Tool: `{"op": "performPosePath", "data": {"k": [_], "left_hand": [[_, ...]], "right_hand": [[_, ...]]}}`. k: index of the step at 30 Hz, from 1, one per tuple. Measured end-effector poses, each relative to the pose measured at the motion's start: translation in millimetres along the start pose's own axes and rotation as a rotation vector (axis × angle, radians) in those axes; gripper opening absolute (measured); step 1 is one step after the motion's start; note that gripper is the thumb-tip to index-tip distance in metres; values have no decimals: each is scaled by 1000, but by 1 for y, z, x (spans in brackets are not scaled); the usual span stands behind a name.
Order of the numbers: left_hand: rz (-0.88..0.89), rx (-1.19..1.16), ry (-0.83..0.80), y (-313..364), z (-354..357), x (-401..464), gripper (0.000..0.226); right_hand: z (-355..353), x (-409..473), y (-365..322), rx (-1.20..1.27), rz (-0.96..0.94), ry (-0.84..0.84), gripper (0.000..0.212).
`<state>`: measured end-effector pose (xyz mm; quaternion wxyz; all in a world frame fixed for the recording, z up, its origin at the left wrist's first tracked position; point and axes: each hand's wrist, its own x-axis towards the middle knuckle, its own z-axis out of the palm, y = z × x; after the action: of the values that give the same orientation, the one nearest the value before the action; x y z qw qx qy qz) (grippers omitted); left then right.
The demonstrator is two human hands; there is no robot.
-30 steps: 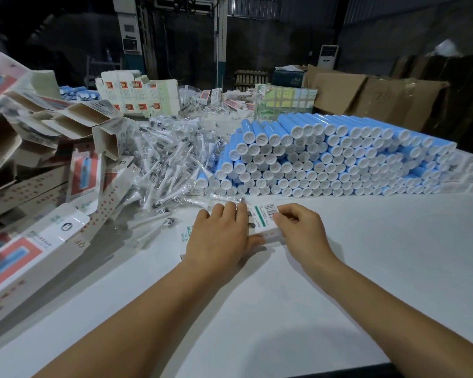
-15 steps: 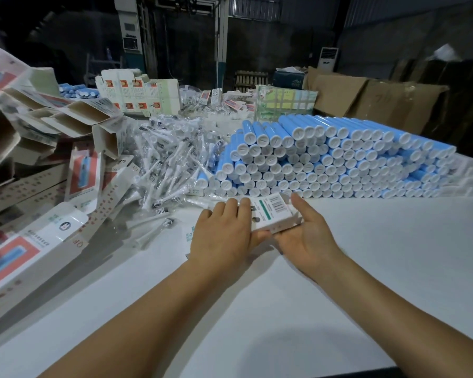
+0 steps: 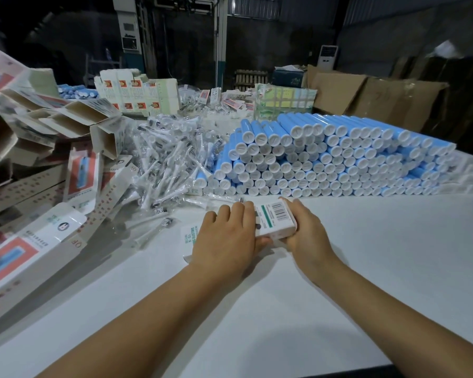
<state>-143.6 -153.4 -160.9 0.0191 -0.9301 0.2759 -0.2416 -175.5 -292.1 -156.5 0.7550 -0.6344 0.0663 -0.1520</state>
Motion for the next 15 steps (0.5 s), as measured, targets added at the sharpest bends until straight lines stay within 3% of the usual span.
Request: {"op": "performPosePath", "data": {"k": [2,8,15], "left_hand": [[-27,-1,12,-1,-1,0,77],[6,-89,248,-4,2,0,68],[21,-87,235,-5,-1,-2,69]], "right_hand": [[-2,3,-3,180,73,-49,32],[-4,3,-2,203,-47,21,28],[-4,3,-1,140,-94,34,30]]}}
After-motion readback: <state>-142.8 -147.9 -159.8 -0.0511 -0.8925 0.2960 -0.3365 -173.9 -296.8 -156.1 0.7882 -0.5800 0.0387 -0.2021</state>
